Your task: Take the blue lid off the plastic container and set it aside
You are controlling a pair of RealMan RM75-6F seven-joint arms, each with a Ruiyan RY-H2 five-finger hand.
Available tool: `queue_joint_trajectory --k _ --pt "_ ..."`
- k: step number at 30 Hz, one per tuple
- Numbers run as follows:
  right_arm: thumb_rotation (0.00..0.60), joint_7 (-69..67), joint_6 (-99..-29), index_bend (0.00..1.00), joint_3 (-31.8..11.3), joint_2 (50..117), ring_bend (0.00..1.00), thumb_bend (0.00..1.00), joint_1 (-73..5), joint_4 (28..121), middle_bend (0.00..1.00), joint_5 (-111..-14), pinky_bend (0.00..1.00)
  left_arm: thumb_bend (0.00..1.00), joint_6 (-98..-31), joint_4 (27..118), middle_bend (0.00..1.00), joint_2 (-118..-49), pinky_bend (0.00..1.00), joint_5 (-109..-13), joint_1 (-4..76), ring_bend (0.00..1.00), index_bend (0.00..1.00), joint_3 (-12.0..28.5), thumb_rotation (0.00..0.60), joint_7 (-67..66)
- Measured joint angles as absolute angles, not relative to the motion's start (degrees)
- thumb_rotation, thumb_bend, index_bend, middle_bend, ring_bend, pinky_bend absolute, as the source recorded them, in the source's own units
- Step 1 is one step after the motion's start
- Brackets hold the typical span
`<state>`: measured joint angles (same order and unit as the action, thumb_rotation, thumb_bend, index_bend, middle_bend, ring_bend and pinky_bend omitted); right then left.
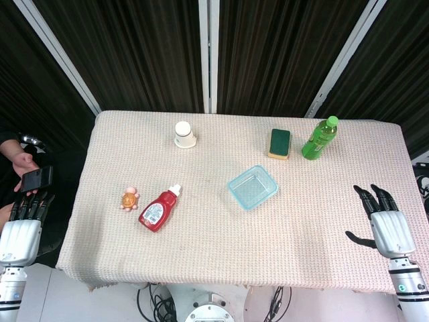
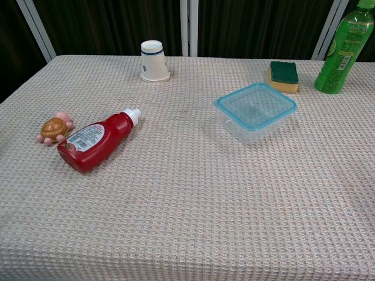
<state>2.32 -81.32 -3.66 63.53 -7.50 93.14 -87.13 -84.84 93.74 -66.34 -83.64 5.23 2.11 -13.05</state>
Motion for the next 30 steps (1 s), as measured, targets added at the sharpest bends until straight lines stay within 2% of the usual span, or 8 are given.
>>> queue_joint_trajectory --k 9,12,16,19,23,30 --pt "0.600 1.4 -81.0 0.00 -4.2 63.8 0.00 0.03 -8.6 92.6 0.17 -87.8 0.11 0.00 -85.2 93.0 0.04 -67.6 0.02 -84.5 5.3 0.00 0.11 2.2 0.600 -10.9" --pt "0.600 0.2 -79.4 0.00 -4.3 64.1 0.00 0.08 -9.8 92.5 0.19 -88.0 0.12 0.00 -85.0 93.1 0.04 -67.7 0.02 -84.6 5.4 0.00 0.11 2.2 0.600 -10.9" --pt "0.600 -2.0 -75.4 0.00 -4.7 64.4 0.00 0.31 -12.9 92.5 0.22 -88.7 0.12 0.00 -84.9 93.1 0.04 -67.8 0.02 -84.8 5.4 0.00 0.11 2.1 0.600 -10.8" --pt "0.600 -4.1 -70.7 0.00 -5.4 64.7 0.01 0.61 -16.7 92.9 0.25 -89.1 0.12 0.00 -85.0 93.1 0.04 -67.7 0.02 -85.0 5.4 0.00 0.11 2.1 0.600 -10.6" --pt "0.600 -6.7 -61.8 0.00 -7.4 66.0 0.01 0.83 -24.2 93.2 0.27 -89.0 0.12 0.00 -85.1 93.2 0.04 -67.6 0.02 -85.3 5.4 0.00 0.11 2.0 0.600 -10.5" --pt "0.600 -6.6 -44.9 0.00 -12.1 71.9 0.01 0.92 -38.9 90.2 0.27 -84.0 0.12 0.00 -85.0 93.3 0.04 -67.2 0.02 -85.1 5.3 0.00 0.11 1.9 0.600 -10.3"
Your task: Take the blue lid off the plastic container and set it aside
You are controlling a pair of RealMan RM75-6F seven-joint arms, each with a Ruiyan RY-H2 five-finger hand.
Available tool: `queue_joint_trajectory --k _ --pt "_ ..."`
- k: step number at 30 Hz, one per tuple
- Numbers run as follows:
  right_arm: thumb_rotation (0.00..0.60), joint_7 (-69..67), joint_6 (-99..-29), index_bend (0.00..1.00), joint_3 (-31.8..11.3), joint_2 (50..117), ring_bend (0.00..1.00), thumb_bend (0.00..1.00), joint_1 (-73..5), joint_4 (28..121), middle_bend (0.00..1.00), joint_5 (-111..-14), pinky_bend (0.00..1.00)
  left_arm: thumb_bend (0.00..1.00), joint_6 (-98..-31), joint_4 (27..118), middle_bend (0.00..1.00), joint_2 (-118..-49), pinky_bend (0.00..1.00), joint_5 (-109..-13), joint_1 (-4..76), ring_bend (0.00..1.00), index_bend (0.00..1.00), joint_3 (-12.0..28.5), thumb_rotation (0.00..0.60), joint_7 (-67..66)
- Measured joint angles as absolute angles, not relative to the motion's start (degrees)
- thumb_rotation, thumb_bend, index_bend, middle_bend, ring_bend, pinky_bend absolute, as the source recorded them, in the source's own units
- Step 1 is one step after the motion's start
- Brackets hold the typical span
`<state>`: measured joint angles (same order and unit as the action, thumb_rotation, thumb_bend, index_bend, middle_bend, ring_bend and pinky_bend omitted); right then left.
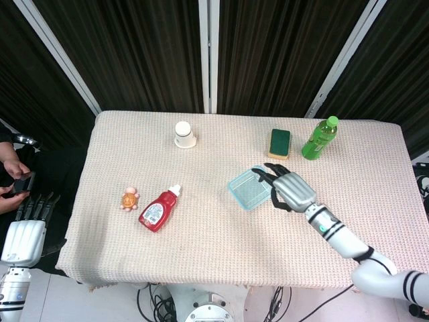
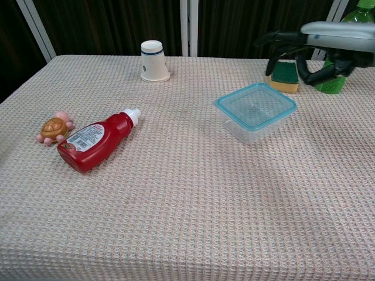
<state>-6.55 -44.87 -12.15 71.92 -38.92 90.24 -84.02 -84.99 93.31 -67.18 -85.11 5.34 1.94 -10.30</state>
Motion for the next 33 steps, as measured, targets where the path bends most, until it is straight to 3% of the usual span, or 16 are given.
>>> queue_joint_trajectory --k 8,17,22,33 --pt "0.600 -2.9 -34.3 0.00 -15.9 81.6 0.01 0.93 -50.6 77.6 0.30 -72.6 0.12 0.00 -84.2 92.4 0.04 -67.8 0.02 -84.4 5.4 0.00 0.11 1.9 0.600 -9.8" --pt "0.600 0.3 -27.7 0.00 -15.2 86.3 0.01 0.93 -55.2 67.8 0.32 -63.4 0.12 0.00 -83.5 91.4 0.04 -68.2 0.02 -83.8 5.4 0.00 0.11 1.8 0.600 -8.6" --pt "0.600 -0.7 -26.9 0.00 -14.0 84.9 0.01 0.93 -54.6 68.9 0.36 -62.1 0.12 0.00 -83.6 90.8 0.04 -68.5 0.02 -83.9 5.4 0.00 0.11 1.7 0.600 -8.1" --pt "0.600 -2.1 -28.7 0.00 -10.3 75.2 0.02 0.93 -49.4 78.4 0.40 -60.9 0.12 0.00 -83.1 89.9 0.04 -69.3 0.02 -84.7 5.9 0.00 0.11 1.7 0.600 -7.4"
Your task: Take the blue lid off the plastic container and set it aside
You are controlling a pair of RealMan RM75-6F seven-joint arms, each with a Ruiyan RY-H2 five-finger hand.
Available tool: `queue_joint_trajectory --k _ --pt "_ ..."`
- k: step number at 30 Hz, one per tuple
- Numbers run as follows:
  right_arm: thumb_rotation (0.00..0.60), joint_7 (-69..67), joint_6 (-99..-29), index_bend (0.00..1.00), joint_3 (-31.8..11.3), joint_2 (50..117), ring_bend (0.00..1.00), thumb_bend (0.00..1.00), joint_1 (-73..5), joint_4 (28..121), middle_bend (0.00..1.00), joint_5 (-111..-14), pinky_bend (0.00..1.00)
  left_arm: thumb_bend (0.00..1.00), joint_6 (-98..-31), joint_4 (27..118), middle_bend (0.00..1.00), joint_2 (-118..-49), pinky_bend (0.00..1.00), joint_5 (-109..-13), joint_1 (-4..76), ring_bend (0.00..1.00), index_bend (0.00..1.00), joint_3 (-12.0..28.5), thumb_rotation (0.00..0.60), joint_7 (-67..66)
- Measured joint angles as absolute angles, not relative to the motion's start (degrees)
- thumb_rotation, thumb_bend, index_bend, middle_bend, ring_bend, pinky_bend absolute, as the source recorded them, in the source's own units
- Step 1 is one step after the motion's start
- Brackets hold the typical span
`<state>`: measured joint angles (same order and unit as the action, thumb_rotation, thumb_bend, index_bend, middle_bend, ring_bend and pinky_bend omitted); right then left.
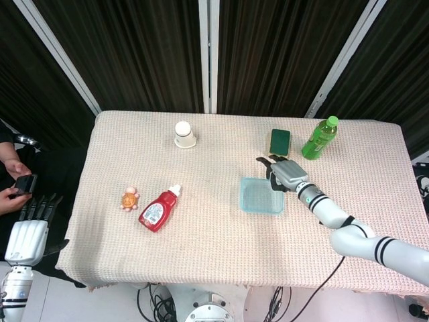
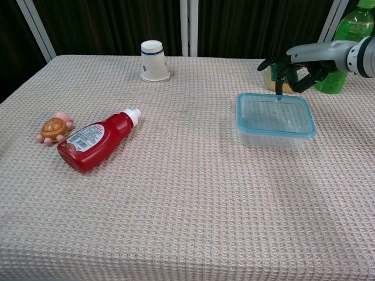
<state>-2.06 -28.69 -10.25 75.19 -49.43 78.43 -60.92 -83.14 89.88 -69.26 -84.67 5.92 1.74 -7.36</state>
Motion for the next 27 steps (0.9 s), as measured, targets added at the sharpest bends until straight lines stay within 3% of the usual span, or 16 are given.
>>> queue_joint_trajectory --k 10,12,15,18,21,23,27 --pt "0.600 -5.7 -34.5 0.00 -5.5 67.8 0.03 0.92 -41.4 90.2 0.41 -67.6 0.12 0.00 -82.4 90.1 0.04 -69.3 0.02 -84.9 6.6 0.00 0.11 1.9 0.600 -7.4" --pt "0.600 -7.1 -36.2 0.00 -4.4 66.6 0.03 0.80 -39.5 91.9 0.41 -70.3 0.12 0.00 -82.4 90.2 0.04 -69.2 0.02 -85.0 6.7 0.00 0.11 1.9 0.600 -7.6" --pt "0.600 -7.8 -39.7 0.00 -3.1 65.3 0.03 0.54 -37.1 93.0 0.40 -72.8 0.12 0.00 -82.5 90.5 0.04 -69.2 0.02 -85.1 6.8 0.00 0.11 1.8 0.600 -7.8" --pt "0.600 -6.5 -44.9 0.00 -2.3 64.9 0.03 0.41 -34.4 92.8 0.34 -73.6 0.12 0.00 -82.8 90.7 0.04 -69.2 0.02 -85.1 6.6 0.00 0.11 1.8 0.600 -7.8" --pt "0.600 -4.8 -51.8 0.00 -2.0 65.8 0.02 0.27 -31.3 91.5 0.20 -74.4 0.11 0.00 -82.9 90.8 0.04 -69.3 0.02 -84.9 6.5 0.00 0.11 1.9 0.600 -7.6" --pt "0.600 -3.7 -57.0 0.00 -1.8 67.4 0.00 0.12 -29.3 89.4 0.06 -75.6 0.04 0.00 -82.9 90.8 0.04 -69.3 0.02 -85.0 6.7 0.00 0.11 1.9 0.600 -7.6" --pt "0.600 -0.3 -62.4 0.00 -1.7 72.0 0.00 0.01 -27.4 83.6 0.00 -78.6 0.00 0.00 -83.1 91.2 0.04 -69.2 0.02 -85.7 6.8 0.00 0.11 1.9 0.600 -7.9"
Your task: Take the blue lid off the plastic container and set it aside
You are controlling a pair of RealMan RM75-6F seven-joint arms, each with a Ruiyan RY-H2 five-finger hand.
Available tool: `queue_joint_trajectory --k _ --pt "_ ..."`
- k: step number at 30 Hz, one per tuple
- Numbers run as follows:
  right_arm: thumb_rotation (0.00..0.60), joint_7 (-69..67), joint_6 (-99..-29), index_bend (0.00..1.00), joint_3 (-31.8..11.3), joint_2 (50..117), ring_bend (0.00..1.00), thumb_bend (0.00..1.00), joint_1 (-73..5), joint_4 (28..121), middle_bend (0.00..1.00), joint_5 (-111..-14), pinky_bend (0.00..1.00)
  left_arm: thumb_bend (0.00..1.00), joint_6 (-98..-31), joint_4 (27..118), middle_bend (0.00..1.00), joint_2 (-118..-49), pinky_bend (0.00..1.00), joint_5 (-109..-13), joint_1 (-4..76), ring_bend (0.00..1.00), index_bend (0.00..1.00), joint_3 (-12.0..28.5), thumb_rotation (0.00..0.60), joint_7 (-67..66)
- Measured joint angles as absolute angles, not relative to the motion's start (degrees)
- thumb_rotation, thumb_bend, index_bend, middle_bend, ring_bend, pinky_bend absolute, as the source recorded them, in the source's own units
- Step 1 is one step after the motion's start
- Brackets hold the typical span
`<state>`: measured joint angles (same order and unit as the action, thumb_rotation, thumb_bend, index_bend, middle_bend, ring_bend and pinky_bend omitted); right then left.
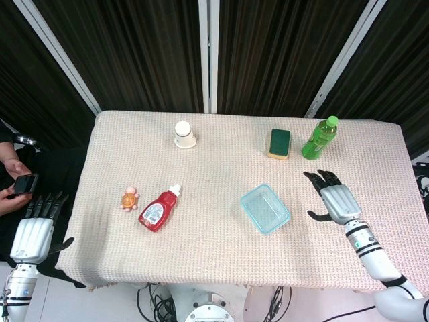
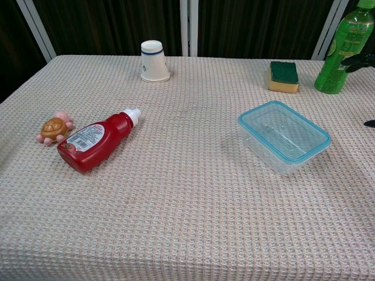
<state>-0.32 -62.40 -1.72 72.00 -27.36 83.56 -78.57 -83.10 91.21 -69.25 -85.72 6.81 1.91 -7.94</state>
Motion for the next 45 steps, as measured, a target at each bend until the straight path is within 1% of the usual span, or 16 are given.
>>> queue_joint_trajectory --k 6,10,15,19,23,25,29,35,37,40,42,44,45 --pt "0.600 5.7 -62.5 0.00 -2.5 79.6 0.00 0.00 -28.8 76.0 0.00 -81.3 0.00 0.00 -84.1 92.0 0.04 -68.9 0.02 -86.1 6.3 0.00 0.11 1.7 0.600 -8.4" --pt "0.600 5.7 -62.5 0.00 -2.9 84.2 0.00 0.00 -30.4 71.7 0.00 -83.7 0.00 0.00 -84.9 92.4 0.04 -68.6 0.02 -86.0 5.7 0.00 0.11 1.5 0.600 -8.4" --pt "0.600 3.3 -64.8 0.00 -2.6 88.9 0.00 0.00 -32.2 67.9 0.00 -89.1 0.00 0.00 -84.9 92.6 0.04 -68.5 0.02 -85.8 5.6 0.00 0.11 1.4 0.600 -8.6" --pt "0.600 1.5 -64.9 0.00 -2.3 92.5 0.00 0.00 -34.8 66.7 0.00 -92.1 0.00 0.00 -84.9 92.8 0.04 -68.4 0.02 -86.0 5.5 0.00 0.11 1.4 0.600 -8.7" --pt "0.600 0.4 -62.9 0.00 -2.4 95.5 0.00 0.00 -37.8 66.9 0.00 -93.5 0.00 0.00 -84.9 92.9 0.04 -68.3 0.02 -85.8 5.4 0.00 0.11 1.3 0.600 -8.6" --pt "0.600 -0.2 -61.9 0.00 -2.7 96.7 0.00 0.00 -39.2 67.0 0.00 -93.8 0.00 0.00 -84.9 92.8 0.04 -68.3 0.02 -85.8 5.3 0.00 0.11 1.3 0.600 -8.4" --pt "0.600 -1.8 -58.8 0.00 -4.7 99.4 0.00 0.00 -42.5 67.1 0.00 -93.3 0.00 0.00 -84.8 92.4 0.04 -68.3 0.02 -85.6 5.3 0.00 0.11 1.5 0.600 -7.8" --pt "0.600 -2.9 -52.6 0.00 -8.1 100.9 0.00 0.00 -46.5 67.9 0.00 -89.2 0.00 0.00 -84.0 91.1 0.04 -68.6 0.02 -85.3 5.8 0.00 0.11 1.7 0.600 -6.6" --pt "0.600 -3.5 -51.7 0.00 -8.5 100.4 0.00 0.00 -46.9 69.2 0.02 -88.3 0.00 0.00 -83.8 90.7 0.04 -68.7 0.02 -85.3 5.8 0.00 0.11 1.7 0.600 -6.2" --pt "0.600 -5.7 -49.6 0.00 -8.6 97.8 0.00 0.01 -47.1 72.1 0.04 -86.7 0.00 0.00 -83.7 90.1 0.04 -68.8 0.02 -85.1 5.9 0.00 0.11 1.8 0.600 -5.5" --pt "0.600 -7.2 -47.3 0.00 -8.8 95.2 0.00 0.03 -47.3 73.7 0.05 -84.8 0.00 0.00 -83.6 89.7 0.04 -69.0 0.02 -85.0 6.0 0.00 0.11 2.0 0.600 -5.1" --pt "0.600 -9.0 -44.9 0.00 -9.3 92.8 0.00 0.10 -47.6 75.1 0.07 -82.7 0.00 0.00 -83.2 89.3 0.04 -69.1 0.02 -85.1 6.4 0.00 0.11 2.0 0.600 -4.7" --pt "0.600 -9.9 -43.8 0.00 -9.5 91.9 0.00 0.16 -47.8 75.5 0.08 -81.9 0.00 0.00 -83.1 89.1 0.04 -69.2 0.02 -85.3 6.5 0.00 0.11 2.0 0.600 -4.7"
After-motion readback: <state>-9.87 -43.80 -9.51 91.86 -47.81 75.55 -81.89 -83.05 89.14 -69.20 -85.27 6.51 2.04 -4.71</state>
